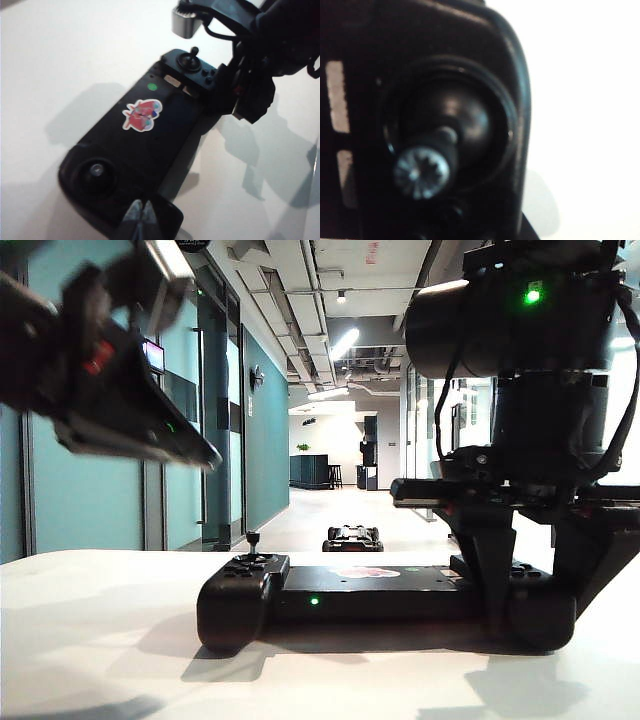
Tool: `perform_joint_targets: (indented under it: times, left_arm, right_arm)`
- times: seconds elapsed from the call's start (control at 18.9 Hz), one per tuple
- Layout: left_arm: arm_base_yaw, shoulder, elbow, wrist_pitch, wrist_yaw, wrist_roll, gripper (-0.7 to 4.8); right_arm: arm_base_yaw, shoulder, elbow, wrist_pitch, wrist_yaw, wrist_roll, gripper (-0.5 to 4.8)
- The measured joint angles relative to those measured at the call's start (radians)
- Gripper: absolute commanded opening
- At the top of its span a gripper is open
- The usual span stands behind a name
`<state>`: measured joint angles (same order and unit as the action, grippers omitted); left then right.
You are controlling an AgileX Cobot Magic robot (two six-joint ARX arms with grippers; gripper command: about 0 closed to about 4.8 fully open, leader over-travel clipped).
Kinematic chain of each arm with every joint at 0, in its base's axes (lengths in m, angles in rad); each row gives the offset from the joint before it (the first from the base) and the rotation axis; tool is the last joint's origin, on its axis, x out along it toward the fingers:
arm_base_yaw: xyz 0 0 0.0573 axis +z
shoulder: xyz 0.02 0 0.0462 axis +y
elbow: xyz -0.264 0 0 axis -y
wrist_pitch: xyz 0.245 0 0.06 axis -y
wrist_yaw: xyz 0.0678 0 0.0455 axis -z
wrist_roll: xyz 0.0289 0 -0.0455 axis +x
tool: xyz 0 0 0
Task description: Push the left joystick on the remote control sitting on the white table forward to make the robot dog walk in a straight line until it approaches the door.
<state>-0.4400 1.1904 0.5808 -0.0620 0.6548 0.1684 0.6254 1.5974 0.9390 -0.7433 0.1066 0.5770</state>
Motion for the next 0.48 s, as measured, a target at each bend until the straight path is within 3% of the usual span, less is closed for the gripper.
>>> perform_joint_targets:
  times: [0.48]
  left_arm:
    - [0.0, 0.22, 0.0, 0.164, 0.02, 0.0, -0.06]
  right_arm:
    - [0.0, 0.0, 0.0, 0.0, 0.001, 0.0, 1.57]
